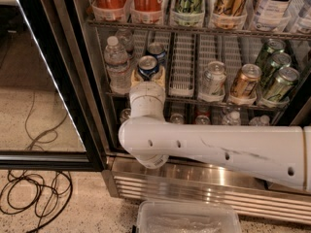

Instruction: Pick pepsi can from middle shelf of fridge

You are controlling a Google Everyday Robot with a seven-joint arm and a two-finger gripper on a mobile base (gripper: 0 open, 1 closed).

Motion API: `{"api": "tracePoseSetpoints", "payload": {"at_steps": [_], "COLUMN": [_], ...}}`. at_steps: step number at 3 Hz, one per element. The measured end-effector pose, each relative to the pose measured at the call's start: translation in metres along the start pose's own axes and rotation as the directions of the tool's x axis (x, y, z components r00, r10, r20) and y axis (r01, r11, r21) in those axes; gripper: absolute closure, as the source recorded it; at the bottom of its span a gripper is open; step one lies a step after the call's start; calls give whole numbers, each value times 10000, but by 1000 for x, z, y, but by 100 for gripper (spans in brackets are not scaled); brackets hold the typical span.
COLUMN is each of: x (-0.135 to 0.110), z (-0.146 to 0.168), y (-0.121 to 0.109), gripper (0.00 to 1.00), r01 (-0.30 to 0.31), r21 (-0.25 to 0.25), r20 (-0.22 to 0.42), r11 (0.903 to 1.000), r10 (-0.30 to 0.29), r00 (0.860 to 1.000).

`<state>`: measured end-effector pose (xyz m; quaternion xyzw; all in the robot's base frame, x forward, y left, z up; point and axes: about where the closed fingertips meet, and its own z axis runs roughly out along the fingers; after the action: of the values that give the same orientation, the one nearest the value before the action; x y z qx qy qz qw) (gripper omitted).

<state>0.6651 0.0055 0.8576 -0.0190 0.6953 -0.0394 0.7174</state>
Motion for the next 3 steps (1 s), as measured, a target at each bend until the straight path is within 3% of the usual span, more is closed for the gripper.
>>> {"api": "tracePoseSetpoints", "payload": {"at_steps": [1, 2, 3], "x": [-19, -38, -55], "z": [-6, -11, -23], "y": [-1, -6, -9], "gripper": [100, 100, 100], "r01": [-189, -554, -830], "r21": [-640, -956, -1500], "r20": [452, 827, 900], "r11": [9978, 9939, 9852], "r10": [219, 634, 972], "r00": [9987, 9946, 9912]}}
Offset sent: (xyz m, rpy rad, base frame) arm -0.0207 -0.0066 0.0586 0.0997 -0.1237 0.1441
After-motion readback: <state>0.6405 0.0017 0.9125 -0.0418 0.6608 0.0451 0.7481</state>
